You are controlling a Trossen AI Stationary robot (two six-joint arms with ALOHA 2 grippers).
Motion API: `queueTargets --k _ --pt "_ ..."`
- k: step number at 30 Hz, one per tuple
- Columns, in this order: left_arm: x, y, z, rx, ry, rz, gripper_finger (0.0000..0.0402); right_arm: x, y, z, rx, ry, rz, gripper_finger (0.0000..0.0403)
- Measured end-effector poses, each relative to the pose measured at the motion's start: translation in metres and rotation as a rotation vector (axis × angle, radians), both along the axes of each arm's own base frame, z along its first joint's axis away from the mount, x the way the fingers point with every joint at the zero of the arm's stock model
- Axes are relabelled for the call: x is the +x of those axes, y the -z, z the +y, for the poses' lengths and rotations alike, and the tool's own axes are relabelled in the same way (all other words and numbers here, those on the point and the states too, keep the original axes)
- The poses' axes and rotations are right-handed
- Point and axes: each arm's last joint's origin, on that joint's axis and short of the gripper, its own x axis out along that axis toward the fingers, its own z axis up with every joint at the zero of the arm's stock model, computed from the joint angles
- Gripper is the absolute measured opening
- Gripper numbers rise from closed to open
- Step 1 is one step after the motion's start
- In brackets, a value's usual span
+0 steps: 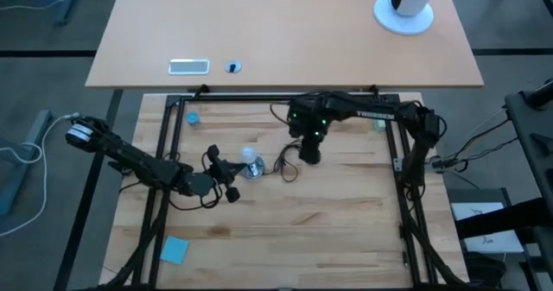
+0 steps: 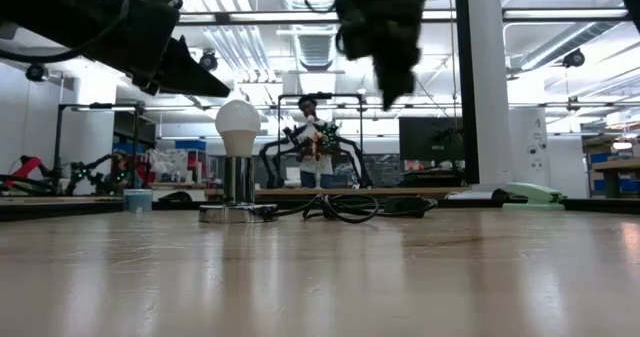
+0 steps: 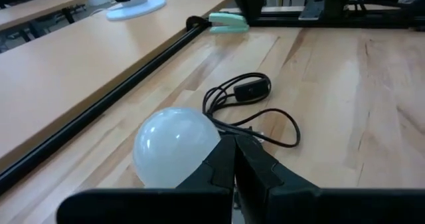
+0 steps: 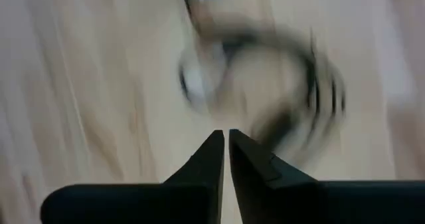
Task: Screw lightbulb
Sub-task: Insert the lightbulb into the lamp
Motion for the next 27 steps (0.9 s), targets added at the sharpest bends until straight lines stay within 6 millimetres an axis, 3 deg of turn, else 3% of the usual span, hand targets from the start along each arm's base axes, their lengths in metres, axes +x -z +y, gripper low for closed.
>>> queueTargets --k 2,4,6,9,11,14,17,21,27 --pt "0.0 0.0 0.0 0.007 0.002 0.005 0.0 0.015 -0.009 0.004 -0.002 -0.05 -0.19 0.0015" --pt "0.0 0.0 0.0 0.011 0.003 0.006 0.0 0.019 -0.021 0.004 -0.089 -0.035 -0.26 0.0008" --pt "0.0 -0.001 0.0 0.01 0.003 0.004 0.0 0.015 -0.031 -0.003 -0.249 0.014 -0.19 0.0003" --pt "0.0 -0.001 0.0 0.001 0.001 -0.005 0.0 -0.002 -0.03 -0.021 -0.42 0.091 0.074 0.0004" --pt "0.0 -0.001 0.0 0.002 0.0 -0.002 0.0 -0.007 -0.026 -0.025 -0.406 0.104 0.137 0.0008" --pt "0.0 -0.001 0.0 0.003 -0.002 -0.003 0.0 -0.008 -0.02 -0.018 -0.286 0.04 0.038 0.0012" --pt "-0.001 -0.002 -0.001 -0.003 0.0 -0.013 0.0 -0.004 -0.006 -0.01 -0.215 -0.056 -0.177 0.0011" --pt "-0.001 -0.001 -0.003 -0.004 0.007 -0.011 0.0 0.004 0.029 0.004 -0.244 -0.058 -0.418 0.0002" --pt "-0.002 0.0 -0.002 0.016 -0.008 0.005 0.0 0.007 0.07 0.013 -0.293 0.073 -0.613 0.0002"
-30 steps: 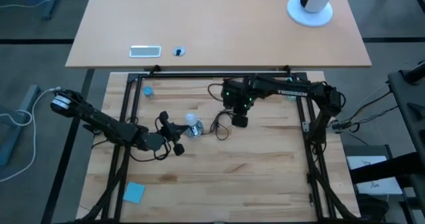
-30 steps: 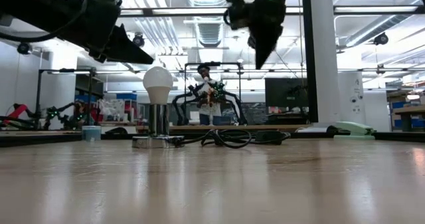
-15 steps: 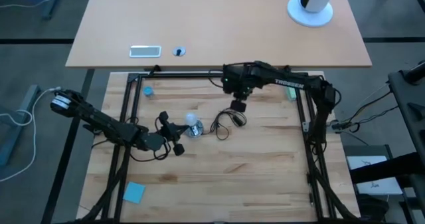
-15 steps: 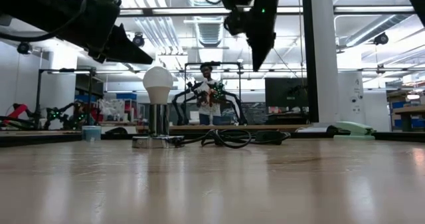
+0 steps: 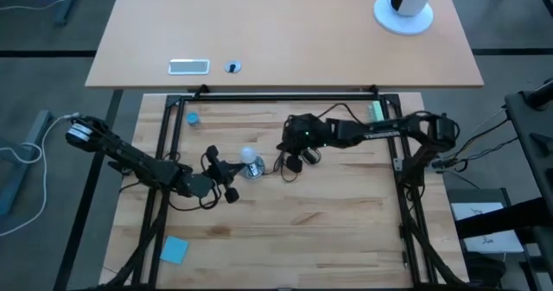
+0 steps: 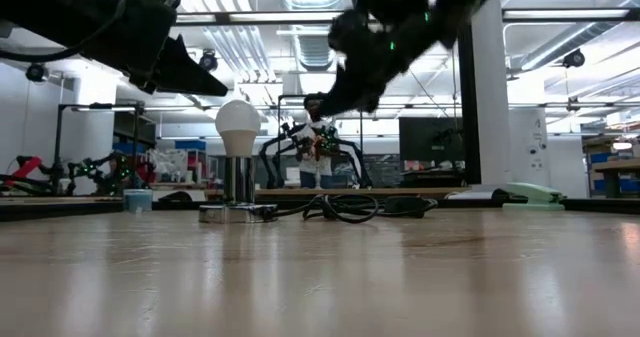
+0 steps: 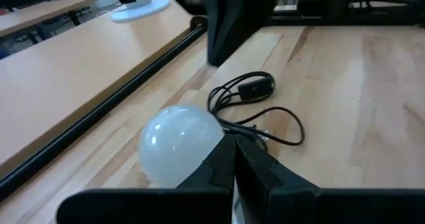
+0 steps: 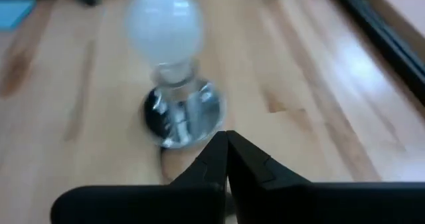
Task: Screw lightbulb
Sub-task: Insert the lightbulb into the lamp
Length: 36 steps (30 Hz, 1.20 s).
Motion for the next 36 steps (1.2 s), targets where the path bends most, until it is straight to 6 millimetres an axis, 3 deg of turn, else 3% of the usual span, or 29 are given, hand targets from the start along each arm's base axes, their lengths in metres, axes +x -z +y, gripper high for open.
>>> queueTargets --k 3,7,9,19,28,36 --pt "-0.001 0.002 0.001 0.013 -0.018 0.013 0.0 0.0 0.019 0.004 0.035 0.042 -0.127 0.0002" --pt "-0.002 0.003 0.0 0.018 -0.014 0.029 0.0 0.006 0.017 0.012 0.039 0.061 -0.43 0.0002" --pt "-0.004 0.002 -0.002 0.023 0.016 0.045 0.0 0.009 0.018 0.013 0.053 0.077 -0.492 0.0002" --pt "-0.013 0.014 0.001 0.073 -0.024 0.161 0.0 0.046 0.04 0.026 0.062 0.088 -0.363 0.0002" --pt "-0.015 0.021 0.004 0.129 -0.085 0.177 0.0 0.064 0.028 0.036 0.016 0.093 -0.299 0.0002" --pt "-0.014 0.022 0.008 0.158 -0.126 0.185 0.0 0.068 0.022 0.04 0.004 0.104 -0.264 0.0002"
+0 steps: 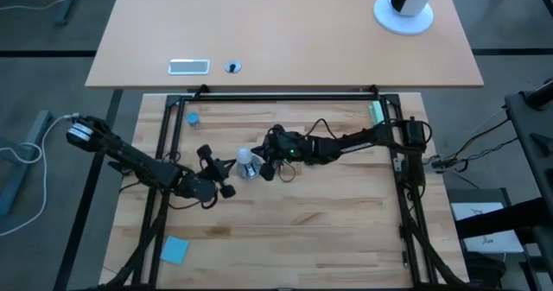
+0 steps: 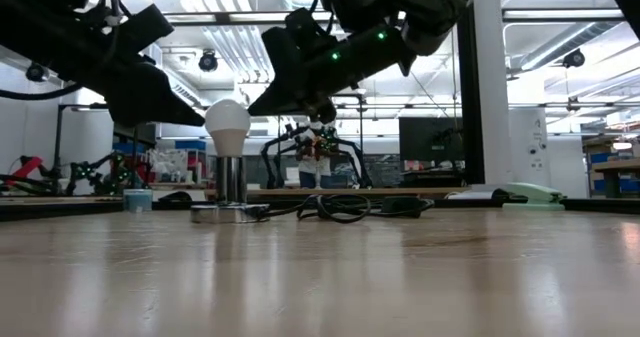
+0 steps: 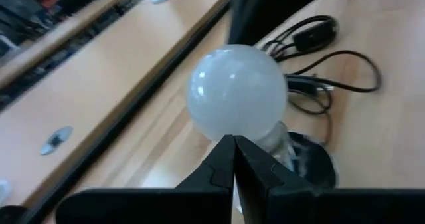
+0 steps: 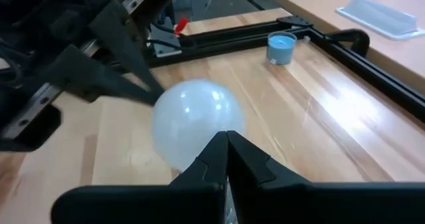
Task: Screw lightbulb
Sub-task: Insert the lightbulb into the lamp
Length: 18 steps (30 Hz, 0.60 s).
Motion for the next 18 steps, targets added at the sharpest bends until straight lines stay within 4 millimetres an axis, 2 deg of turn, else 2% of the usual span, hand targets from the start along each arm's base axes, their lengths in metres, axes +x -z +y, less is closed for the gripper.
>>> queueTargets --k 6,18 --pt "0.0007 -0.0008 0.0043 0.056 -0.031 0.018 0.0 -0.0005 0.0016 0.0031 0.004 -0.013 0.016 0.0002" --pt "-0.0011 0.0009 0.0076 0.036 -0.064 0.014 0.0 -0.0013 0.0005 0.0054 -0.021 -0.004 0.042 0.0002"
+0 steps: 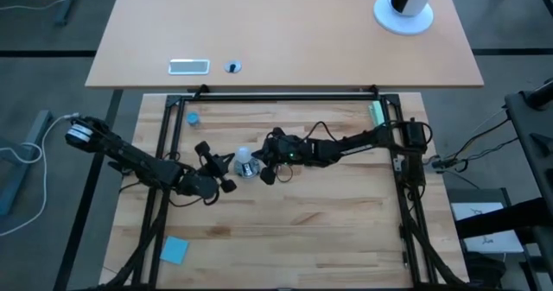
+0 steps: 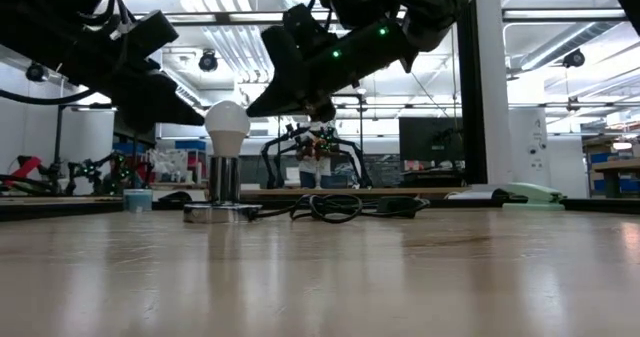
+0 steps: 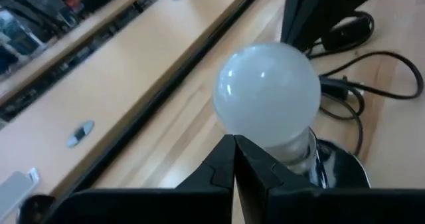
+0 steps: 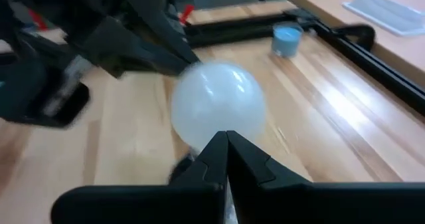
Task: Screw lightbulb
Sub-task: Insert the lightbulb into the lamp
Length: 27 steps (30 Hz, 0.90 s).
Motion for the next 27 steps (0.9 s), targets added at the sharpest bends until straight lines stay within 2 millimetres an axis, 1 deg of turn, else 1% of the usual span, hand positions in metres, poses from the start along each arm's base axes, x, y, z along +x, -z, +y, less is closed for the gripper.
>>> queueTargets --k 2,4,6,9,13,18,23,27 --pt "-0.003 0.002 0.001 -0.031 -0.008 0.003 0.0 -0.002 -0.003 0.0 -0.014 0.015 0.015 0.0002" --pt "-0.005 0.004 0.001 -0.075 -0.004 0.005 0.0 -0.006 -0.01 0.001 -0.04 0.034 0.022 0.0002" --pt "-0.004 0.005 -0.001 -0.123 0.031 0.004 0.0 -0.008 -0.016 0.0 -0.06 0.062 0.012 0.0002" --pt "-0.001 0.003 -0.004 -0.171 0.105 -0.002 0.0 -0.009 -0.017 0.0 -0.069 0.077 0.026 0.0002" --pt "0.0 0.001 -0.005 -0.164 0.127 -0.007 0.0 -0.008 -0.013 -0.001 -0.069 0.079 0.032 0.0002" --pt "0.0 0.001 -0.004 -0.134 0.091 -0.02 0.0 -0.003 0.001 -0.001 -0.088 0.068 0.043 0.0002" --pt "-0.002 0.003 -0.003 -0.129 0.082 -0.015 0.0 0.001 0.007 -0.001 -0.105 0.054 0.039 0.0002" --pt "-0.003 0.005 -0.002 -0.13 0.068 -0.021 0.0 0.002 0.008 0.002 -0.109 0.003 0.033 0.0002"
